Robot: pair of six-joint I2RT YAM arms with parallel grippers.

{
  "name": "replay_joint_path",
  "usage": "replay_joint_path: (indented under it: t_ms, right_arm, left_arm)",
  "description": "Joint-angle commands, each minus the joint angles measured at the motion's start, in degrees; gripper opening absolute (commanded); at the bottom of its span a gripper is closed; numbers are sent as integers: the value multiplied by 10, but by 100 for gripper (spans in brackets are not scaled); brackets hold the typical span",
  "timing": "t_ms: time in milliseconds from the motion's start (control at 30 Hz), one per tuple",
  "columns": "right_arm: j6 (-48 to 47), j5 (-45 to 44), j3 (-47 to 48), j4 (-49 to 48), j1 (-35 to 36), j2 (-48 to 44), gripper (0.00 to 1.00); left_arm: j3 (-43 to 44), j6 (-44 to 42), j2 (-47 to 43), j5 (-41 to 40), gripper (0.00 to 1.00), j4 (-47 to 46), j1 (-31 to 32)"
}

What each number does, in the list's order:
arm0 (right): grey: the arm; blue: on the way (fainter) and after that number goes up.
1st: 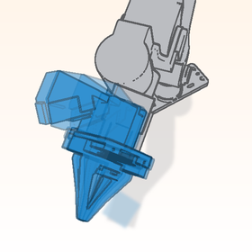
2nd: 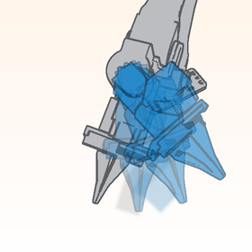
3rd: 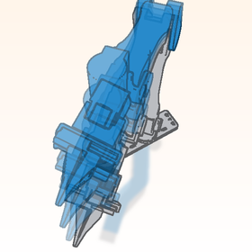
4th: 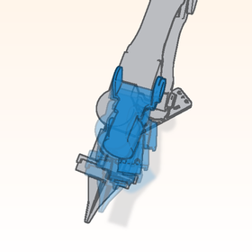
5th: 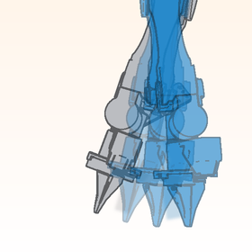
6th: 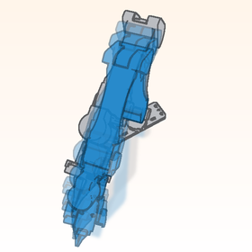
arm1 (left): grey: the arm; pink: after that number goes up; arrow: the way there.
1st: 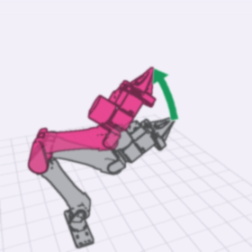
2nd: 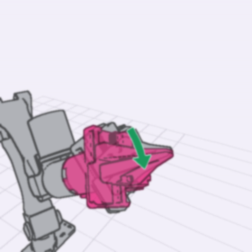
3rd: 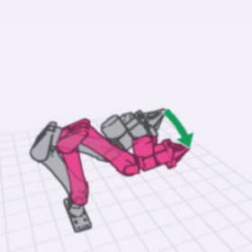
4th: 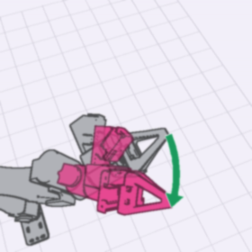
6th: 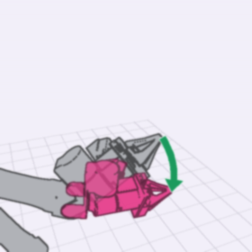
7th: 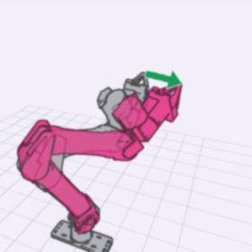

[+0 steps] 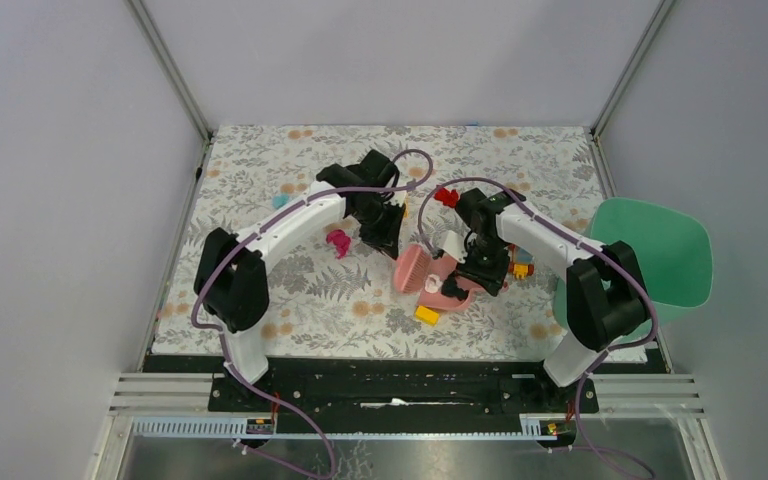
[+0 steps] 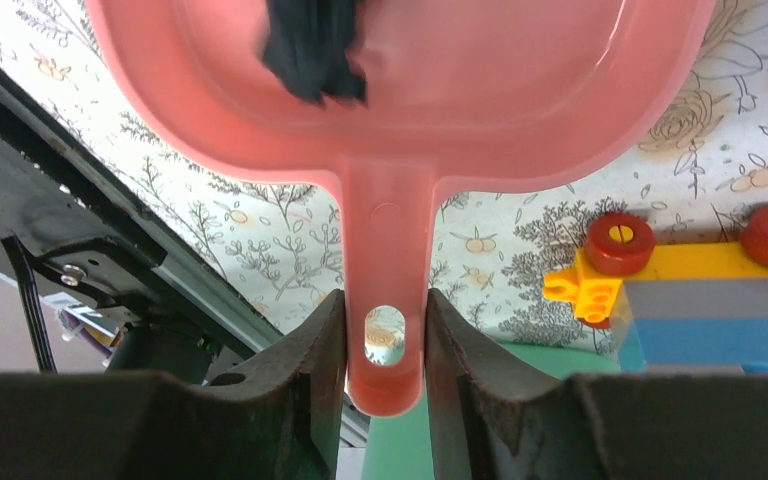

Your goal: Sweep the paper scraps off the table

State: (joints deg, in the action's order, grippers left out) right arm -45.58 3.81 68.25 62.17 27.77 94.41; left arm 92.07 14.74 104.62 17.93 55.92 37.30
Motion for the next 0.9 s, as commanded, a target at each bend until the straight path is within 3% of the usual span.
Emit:
replay_joint_path:
  t_ms: [0,233,467,667,867]
  right_arm:
    - [25,31,-12,-25,6,4,0]
    - [51,35,-32,-54,5,-42,0]
    - [86,21,-77,-80,1,-89,0]
    - [139,-8,-98,-106,-3,-119,0]
    - [174,-48,-121,-129,-13,-128,0]
  left_arm:
    - [-24,22,5,108,0,-62,18]
    - [-32,29,-58,102,0,-62,19]
    - [-64,41,-138,10,0,-92,-8]
    - [-44,64,-119,-48,0,-139,-36]
    - [-15,139,-73,-76,0,-287,-44]
